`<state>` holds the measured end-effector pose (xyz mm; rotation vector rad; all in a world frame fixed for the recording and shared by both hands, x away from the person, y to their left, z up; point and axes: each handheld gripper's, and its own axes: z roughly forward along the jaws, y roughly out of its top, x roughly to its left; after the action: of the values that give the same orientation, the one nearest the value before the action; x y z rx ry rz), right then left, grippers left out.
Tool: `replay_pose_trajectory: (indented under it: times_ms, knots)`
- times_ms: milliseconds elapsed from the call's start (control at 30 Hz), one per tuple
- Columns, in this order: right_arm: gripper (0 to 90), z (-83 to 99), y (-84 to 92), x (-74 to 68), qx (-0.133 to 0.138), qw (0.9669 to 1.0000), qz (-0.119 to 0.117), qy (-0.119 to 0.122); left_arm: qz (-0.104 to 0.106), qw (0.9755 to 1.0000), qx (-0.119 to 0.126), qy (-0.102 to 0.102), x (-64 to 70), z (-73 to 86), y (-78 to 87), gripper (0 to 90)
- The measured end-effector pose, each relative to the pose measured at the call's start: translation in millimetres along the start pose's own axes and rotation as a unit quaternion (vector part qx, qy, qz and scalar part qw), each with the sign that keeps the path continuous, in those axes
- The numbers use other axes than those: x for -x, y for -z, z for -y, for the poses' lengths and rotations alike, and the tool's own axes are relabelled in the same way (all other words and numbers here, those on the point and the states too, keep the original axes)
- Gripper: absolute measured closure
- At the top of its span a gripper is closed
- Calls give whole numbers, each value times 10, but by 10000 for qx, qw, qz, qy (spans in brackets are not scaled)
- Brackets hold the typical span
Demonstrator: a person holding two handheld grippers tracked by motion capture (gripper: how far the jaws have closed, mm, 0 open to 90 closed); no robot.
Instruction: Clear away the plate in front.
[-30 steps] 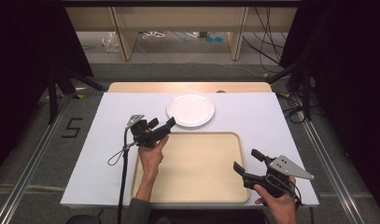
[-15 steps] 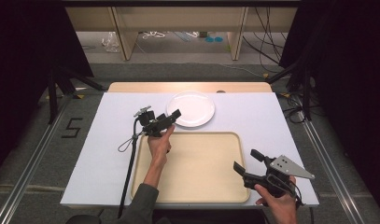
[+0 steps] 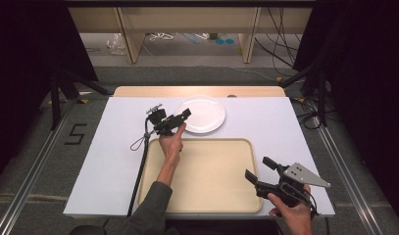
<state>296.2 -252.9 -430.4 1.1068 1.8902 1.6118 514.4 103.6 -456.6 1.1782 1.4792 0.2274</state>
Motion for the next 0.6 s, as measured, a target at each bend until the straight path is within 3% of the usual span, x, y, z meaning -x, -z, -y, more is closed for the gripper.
replay_pose_trajectory:
  times_ms: [167, 200, 333, 433, 600]
  knots:
    - [201, 2, -6, 13, 31, 10000, -23, 19, -90, 9999, 28, 119, -17, -60, -98, 161]
    - [202, 10, -22, 13, 151, 9999, -76, -18, -191, 9996, 2, 224, -5, -70, -153, 162]
    - [203, 8, -16, 15, 92, 9999, -73, -14, -313, 9995, -73, 47, 28, -55, -203, 162]
    - [205, 7, -10, 18, 88, 9999, -106, -27, -385, 9989, -33, 265, 17, -37, -249, 162]
    - [206, 3, 3, 12, -10, 9999, -94, -78, -602, 9980, -48, 161, -50, -2, -304, 161]
